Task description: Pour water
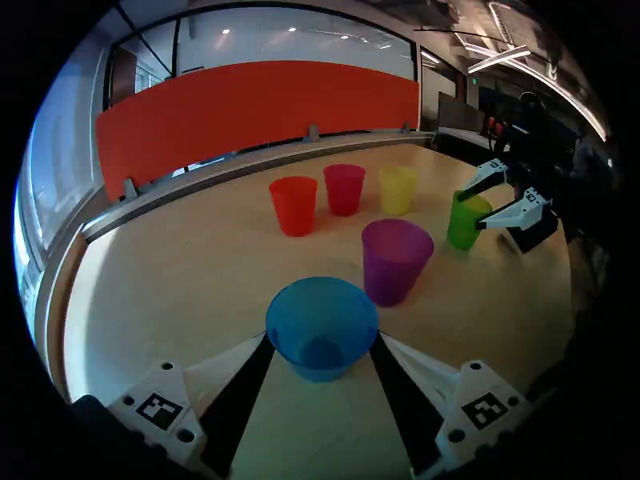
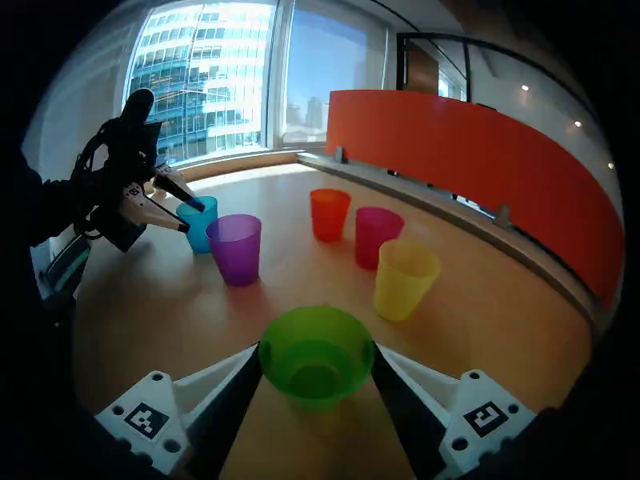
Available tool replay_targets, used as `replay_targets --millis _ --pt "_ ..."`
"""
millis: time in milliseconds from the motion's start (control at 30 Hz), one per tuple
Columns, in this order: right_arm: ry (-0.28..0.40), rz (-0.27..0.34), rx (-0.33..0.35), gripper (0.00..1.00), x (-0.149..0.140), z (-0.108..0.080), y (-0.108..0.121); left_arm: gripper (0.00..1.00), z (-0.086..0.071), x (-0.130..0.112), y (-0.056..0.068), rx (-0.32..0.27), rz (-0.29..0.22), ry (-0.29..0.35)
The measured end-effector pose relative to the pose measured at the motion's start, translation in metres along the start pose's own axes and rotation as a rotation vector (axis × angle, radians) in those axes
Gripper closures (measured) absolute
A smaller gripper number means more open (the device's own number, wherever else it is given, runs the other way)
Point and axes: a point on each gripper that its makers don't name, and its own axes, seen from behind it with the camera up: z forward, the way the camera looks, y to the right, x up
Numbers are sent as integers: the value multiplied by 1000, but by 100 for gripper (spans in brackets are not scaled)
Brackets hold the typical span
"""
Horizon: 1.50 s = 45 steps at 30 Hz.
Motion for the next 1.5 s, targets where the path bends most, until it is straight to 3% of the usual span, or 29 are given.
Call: replay_targets --millis 633,767,1000,1500 --pt "2 2 -3 6 -1 -1 0 15 0 -10 1 20 -12 -8" --pt "3 4 -6 4 0 -1 1 9 0 -10 3 15 -18 -6" --pt "7 10 -5 0 2 -3 1 9 -1 -9 0 22 -26 -6" --pt "-8 15 -32 1 -11 -17 3 9 -13 -18 -3 32 -32 -19"
